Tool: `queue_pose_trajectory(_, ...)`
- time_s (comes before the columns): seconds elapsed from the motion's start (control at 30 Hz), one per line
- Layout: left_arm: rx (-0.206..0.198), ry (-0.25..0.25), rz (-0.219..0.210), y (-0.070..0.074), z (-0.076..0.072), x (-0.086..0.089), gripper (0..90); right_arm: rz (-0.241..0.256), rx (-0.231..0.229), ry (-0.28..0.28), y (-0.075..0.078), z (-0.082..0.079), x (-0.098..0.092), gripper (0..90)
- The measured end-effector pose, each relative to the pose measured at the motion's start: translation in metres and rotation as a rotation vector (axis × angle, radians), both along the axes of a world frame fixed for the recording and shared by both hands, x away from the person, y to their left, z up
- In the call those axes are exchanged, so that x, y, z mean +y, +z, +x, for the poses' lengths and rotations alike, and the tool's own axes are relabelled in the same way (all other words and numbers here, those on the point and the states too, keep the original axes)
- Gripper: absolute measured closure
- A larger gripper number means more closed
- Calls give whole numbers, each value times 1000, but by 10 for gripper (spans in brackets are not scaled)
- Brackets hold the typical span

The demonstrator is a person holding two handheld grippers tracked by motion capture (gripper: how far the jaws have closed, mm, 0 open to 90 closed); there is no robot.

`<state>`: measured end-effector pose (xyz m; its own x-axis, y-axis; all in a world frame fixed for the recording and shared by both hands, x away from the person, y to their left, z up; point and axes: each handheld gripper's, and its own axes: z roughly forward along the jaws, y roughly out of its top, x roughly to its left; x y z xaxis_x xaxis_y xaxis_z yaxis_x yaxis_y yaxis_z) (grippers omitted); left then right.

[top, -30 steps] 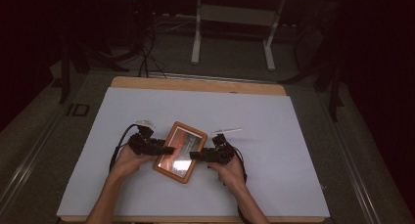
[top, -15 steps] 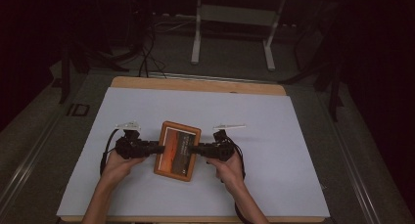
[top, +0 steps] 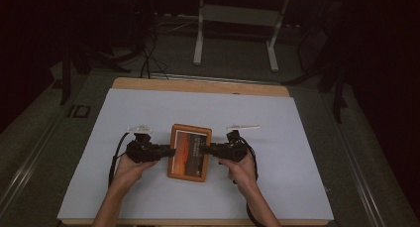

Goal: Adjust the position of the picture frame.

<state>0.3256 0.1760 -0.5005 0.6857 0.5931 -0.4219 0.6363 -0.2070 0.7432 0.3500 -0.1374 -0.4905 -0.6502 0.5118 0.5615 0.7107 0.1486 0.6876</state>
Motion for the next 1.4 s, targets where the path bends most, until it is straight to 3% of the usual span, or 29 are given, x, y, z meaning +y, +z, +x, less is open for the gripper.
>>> queue_pose_trajectory(0.37,12,39,10,1,-7,-21,681,-22,-1,-9,3,1,-16,609)
queue_pose_trajectory(0.9,74,69,-11,-1,-9,-39,683,-36,27,-24,0,2,-31,585)
queue_pose_trajectory(1.4,128,117,-23,-5,-5,-46,677,-61,55,-73,-5,9,-30,556)
